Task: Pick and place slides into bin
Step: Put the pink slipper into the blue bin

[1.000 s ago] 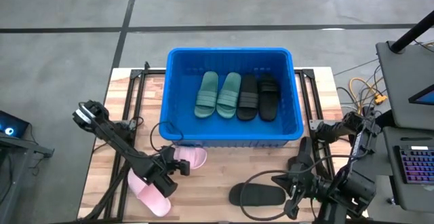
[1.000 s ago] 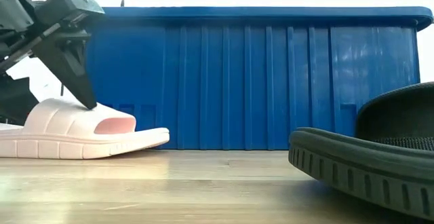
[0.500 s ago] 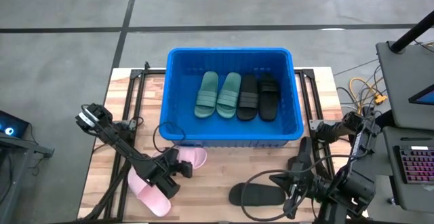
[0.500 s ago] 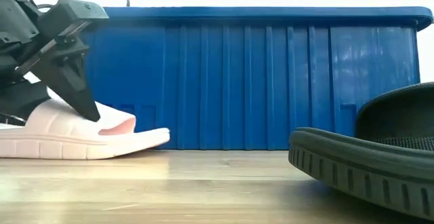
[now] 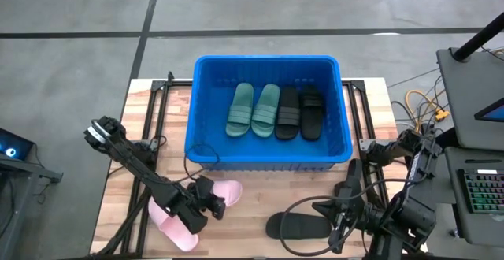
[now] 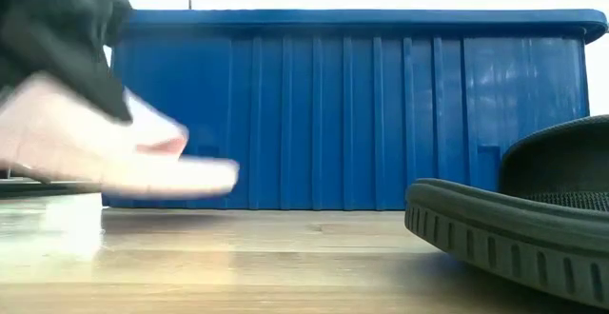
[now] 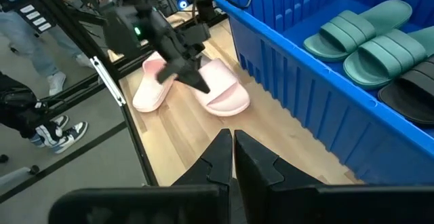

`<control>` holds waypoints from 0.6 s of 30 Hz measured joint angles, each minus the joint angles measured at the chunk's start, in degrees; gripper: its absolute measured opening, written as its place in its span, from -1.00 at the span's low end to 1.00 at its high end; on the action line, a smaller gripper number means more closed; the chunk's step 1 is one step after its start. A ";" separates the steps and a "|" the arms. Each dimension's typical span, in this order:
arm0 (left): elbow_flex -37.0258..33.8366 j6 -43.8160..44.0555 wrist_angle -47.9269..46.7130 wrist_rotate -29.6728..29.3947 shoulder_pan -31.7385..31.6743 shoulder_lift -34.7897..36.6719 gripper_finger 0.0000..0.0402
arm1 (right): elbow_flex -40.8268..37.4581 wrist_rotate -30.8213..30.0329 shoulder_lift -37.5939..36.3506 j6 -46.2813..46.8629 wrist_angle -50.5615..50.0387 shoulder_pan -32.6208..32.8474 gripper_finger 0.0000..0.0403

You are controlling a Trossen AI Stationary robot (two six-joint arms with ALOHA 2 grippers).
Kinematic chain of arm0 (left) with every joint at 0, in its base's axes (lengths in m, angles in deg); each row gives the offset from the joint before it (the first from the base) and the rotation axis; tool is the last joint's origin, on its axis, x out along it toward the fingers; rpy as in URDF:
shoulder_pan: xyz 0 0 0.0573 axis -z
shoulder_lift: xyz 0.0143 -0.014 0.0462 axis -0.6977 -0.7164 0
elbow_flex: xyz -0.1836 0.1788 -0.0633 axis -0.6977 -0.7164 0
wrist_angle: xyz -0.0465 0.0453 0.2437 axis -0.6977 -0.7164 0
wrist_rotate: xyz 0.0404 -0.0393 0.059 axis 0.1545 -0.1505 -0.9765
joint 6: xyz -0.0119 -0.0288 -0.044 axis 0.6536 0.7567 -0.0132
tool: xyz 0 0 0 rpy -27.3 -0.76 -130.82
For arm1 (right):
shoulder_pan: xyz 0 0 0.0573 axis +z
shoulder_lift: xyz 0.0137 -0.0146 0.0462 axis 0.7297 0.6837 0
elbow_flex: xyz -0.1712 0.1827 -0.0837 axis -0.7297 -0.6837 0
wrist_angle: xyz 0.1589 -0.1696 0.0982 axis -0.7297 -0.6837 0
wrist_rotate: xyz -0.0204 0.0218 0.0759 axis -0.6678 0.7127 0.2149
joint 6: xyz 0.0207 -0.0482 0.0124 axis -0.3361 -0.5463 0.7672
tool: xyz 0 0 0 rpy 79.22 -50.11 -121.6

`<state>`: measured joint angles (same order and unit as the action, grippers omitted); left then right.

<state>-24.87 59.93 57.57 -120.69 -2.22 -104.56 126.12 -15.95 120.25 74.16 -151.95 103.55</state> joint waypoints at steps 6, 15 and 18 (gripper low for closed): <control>4.60 -10.36 0.20 2.34 0.09 4.95 -1.00 | 0.00 0.03 -0.22 -0.31 0.07 0.00 -0.96; 8.57 -23.36 9.92 2.65 0.55 16.36 -1.00 | 0.03 0.05 -1.31 -0.94 0.01 0.04 -0.96; 8.54 -28.08 15.57 0.17 0.42 19.88 -1.00 | 0.04 0.04 -1.63 -1.63 0.00 0.04 -0.96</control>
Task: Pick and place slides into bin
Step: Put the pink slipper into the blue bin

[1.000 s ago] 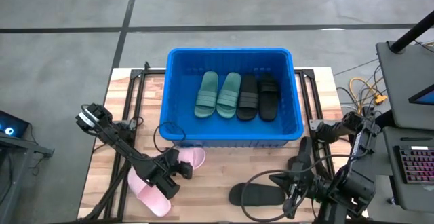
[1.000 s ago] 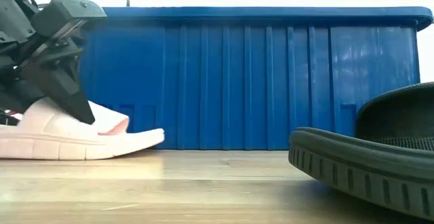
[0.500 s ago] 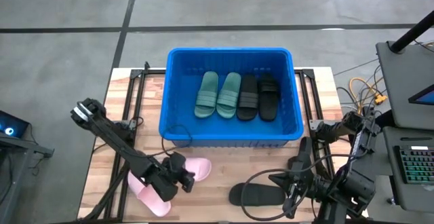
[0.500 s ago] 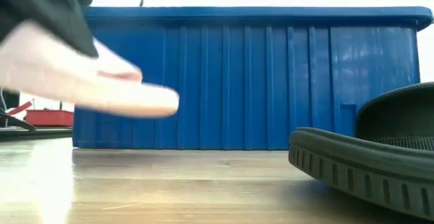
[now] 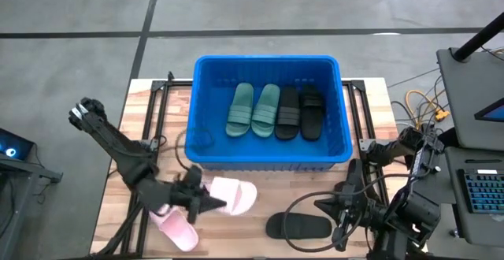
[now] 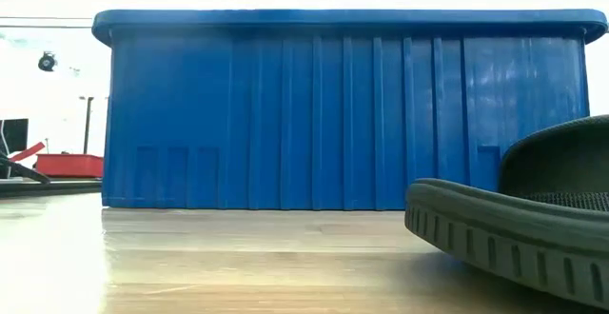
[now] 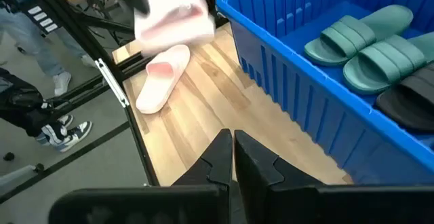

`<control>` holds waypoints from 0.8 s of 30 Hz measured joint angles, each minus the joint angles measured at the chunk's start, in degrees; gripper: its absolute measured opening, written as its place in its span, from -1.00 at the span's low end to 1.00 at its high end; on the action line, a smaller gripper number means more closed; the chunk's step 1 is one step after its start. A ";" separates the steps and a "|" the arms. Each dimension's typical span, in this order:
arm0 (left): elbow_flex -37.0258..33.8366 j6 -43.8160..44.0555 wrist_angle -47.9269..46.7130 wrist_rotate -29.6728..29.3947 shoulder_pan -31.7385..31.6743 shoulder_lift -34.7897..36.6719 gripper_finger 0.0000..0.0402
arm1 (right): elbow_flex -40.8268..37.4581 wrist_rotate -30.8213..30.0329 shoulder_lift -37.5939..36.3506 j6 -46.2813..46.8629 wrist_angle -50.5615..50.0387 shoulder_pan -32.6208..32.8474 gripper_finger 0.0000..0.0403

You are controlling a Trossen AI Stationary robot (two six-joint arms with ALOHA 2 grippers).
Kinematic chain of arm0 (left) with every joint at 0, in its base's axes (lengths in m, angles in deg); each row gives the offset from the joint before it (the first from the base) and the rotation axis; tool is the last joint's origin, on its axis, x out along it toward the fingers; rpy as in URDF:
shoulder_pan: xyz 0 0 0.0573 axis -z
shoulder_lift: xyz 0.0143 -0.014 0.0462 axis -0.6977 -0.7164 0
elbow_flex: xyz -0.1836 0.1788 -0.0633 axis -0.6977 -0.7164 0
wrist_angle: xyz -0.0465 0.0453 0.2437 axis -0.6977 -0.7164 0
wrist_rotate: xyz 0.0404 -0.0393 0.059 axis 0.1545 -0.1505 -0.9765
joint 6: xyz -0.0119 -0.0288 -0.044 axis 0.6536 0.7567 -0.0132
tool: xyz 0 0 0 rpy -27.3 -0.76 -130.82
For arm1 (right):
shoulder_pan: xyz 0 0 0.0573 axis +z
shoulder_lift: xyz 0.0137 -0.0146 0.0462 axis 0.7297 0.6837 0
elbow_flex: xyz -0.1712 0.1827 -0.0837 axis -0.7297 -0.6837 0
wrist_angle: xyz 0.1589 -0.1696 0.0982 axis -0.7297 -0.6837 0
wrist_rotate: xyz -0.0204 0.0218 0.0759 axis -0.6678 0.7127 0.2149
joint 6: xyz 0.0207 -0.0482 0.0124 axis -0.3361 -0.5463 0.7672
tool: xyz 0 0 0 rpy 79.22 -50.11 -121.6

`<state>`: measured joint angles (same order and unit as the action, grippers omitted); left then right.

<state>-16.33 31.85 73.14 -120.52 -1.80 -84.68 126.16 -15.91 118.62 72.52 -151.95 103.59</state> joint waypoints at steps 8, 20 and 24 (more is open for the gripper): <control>3.64 -12.44 2.02 -4.06 -7.44 5.22 -1.00 | 2.16 -5.10 -0.41 -4.29 -0.30 -0.44 -0.96; 6.94 -22.55 -6.19 5.73 -23.90 6.08 -1.00 | 9.24 -6.10 -0.47 -14.59 -0.28 -7.48 -0.96; 6.70 -23.35 -10.56 11.79 -29.53 5.97 -1.00 | 11.24 -6.10 -0.47 -18.73 -0.27 -10.01 -0.96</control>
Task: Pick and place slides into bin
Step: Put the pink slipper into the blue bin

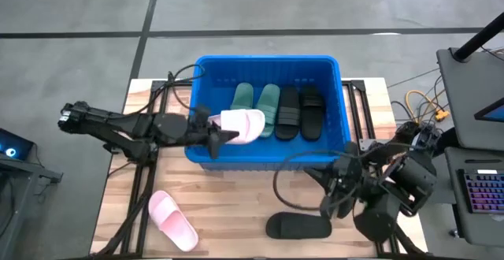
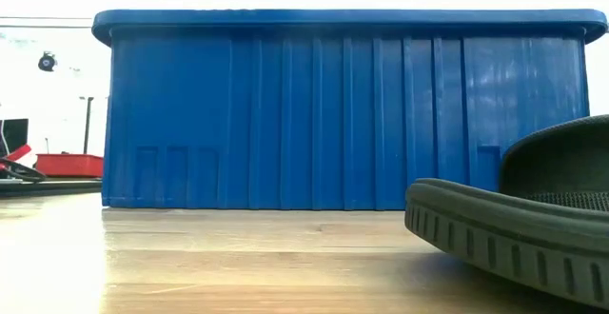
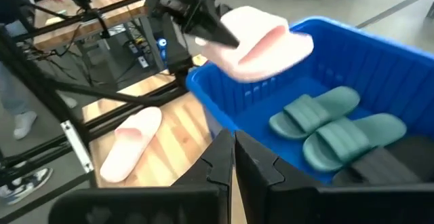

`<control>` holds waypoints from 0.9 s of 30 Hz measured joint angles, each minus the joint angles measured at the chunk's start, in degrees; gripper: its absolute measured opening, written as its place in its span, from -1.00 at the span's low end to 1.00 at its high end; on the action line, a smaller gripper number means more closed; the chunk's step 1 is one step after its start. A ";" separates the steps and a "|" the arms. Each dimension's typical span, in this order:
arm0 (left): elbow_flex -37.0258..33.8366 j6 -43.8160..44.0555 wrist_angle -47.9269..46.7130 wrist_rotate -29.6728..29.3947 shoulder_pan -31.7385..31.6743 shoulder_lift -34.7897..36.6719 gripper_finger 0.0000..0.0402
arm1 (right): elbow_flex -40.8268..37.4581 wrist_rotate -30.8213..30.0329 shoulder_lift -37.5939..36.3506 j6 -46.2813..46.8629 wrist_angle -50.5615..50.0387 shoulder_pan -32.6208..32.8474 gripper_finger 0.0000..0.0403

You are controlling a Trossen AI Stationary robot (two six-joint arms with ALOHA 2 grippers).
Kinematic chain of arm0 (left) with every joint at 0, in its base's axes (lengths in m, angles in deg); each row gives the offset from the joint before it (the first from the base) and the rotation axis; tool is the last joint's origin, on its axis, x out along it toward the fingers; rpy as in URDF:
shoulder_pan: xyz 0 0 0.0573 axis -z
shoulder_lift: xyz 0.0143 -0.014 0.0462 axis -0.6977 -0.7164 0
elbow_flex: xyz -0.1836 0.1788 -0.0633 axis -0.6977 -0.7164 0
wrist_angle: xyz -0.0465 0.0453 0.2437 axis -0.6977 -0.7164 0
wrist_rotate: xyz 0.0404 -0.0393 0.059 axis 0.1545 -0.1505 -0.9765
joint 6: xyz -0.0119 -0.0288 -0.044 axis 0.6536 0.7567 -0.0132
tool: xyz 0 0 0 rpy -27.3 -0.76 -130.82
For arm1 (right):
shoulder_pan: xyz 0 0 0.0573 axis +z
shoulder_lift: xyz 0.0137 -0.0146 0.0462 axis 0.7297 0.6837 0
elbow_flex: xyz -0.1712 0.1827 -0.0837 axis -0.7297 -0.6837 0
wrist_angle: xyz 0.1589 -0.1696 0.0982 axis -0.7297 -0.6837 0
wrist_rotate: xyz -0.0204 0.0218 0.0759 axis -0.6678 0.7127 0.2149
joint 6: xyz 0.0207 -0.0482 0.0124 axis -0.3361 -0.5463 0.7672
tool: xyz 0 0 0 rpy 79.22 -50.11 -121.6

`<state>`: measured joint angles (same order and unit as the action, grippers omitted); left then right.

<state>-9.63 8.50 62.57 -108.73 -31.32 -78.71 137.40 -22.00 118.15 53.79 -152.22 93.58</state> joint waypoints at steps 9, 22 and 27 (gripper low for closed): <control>0.46 -6.02 0.06 16.56 -9.74 -1.89 -1.00 | 2.99 0.16 -0.62 -10.83 -0.26 -5.05 -0.96; 4.08 -8.29 0.07 36.23 -21.40 -9.48 -1.00 | 2.97 8.02 -8.24 -28.97 -0.43 -15.21 -0.96; 8.17 -8.76 -0.46 43.35 -24.43 -14.07 -1.00 | 2.90 10.69 -9.57 -35.81 -0.41 -17.70 -0.96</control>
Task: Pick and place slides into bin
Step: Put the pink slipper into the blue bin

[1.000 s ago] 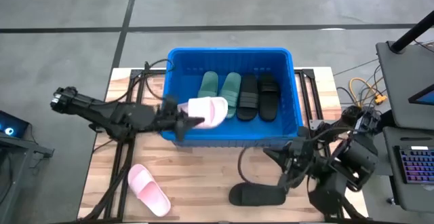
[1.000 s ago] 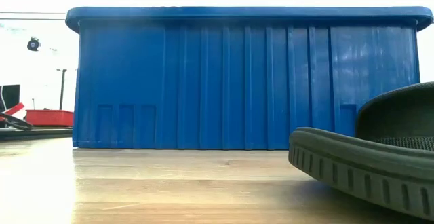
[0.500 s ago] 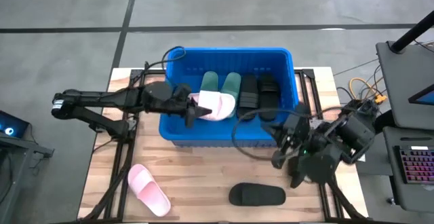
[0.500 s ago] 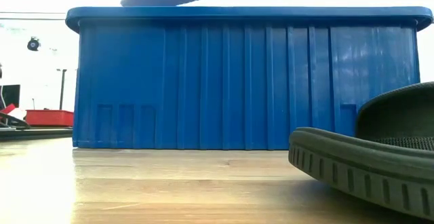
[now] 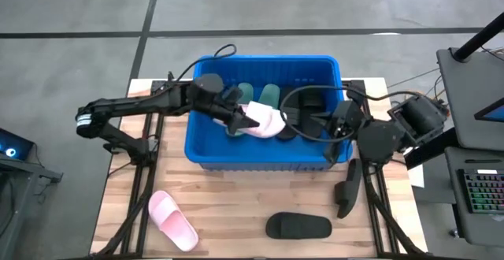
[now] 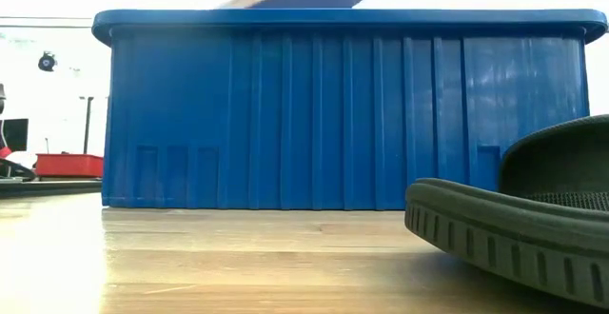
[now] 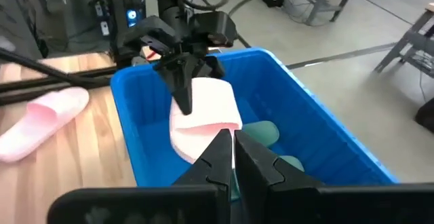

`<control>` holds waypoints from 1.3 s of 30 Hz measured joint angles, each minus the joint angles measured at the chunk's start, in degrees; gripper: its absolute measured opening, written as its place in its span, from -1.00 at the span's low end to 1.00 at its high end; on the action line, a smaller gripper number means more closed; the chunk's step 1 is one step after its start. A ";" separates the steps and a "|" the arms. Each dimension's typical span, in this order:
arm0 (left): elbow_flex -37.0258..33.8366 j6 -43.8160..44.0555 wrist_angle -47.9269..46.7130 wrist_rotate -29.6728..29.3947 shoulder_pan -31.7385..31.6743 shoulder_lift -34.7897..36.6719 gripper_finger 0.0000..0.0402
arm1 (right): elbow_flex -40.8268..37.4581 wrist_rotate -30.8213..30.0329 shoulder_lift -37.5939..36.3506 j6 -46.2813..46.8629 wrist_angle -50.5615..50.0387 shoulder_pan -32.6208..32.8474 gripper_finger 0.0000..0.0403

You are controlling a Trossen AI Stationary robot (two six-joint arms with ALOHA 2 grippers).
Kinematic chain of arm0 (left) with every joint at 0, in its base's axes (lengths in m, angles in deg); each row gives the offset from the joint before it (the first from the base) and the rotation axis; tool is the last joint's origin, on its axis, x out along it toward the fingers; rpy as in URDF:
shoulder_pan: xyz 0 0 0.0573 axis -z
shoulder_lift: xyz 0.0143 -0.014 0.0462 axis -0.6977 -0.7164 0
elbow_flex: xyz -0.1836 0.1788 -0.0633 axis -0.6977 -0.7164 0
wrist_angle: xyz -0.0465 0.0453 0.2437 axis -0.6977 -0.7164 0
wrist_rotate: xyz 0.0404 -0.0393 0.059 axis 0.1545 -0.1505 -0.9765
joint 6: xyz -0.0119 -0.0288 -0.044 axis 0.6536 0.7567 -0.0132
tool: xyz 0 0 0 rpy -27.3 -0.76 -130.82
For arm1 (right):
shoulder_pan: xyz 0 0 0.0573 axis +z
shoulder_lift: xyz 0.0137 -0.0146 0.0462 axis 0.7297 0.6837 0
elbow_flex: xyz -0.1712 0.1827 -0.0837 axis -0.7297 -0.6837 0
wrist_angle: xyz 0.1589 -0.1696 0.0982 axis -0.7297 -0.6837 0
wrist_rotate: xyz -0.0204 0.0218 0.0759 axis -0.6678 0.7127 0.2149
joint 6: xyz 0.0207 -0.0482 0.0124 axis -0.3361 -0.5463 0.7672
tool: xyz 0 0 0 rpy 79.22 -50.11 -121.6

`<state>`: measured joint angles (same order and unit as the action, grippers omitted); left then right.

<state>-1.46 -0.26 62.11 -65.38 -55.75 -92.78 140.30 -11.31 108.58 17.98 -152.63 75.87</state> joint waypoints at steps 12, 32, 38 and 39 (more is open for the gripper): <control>13.02 -11.00 -16.46 2.55 -2.55 -8.72 -1.00 | -1.11 5.18 -2.57 -4.37 -0.17 -5.37 -0.96; 14.63 -61.12 -47.84 22.96 -13.92 -10.09 -1.00 | -7.25 23.46 -1.79 -11.54 13.94 -24.46 -0.96; 13.92 -79.47 -53.56 19.46 -14.76 -10.22 -1.00 | -10.44 30.20 -1.74 -12.83 19.52 -29.14 -0.96; 13.82 -81.80 -53.70 18.73 -14.75 -10.26 -1.00 | -10.89 30.63 -1.73 -13.27 20.02 -29.59 -0.96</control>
<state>12.35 -82.07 8.41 -46.65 -70.50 -103.04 129.42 19.31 106.85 4.71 -132.60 46.29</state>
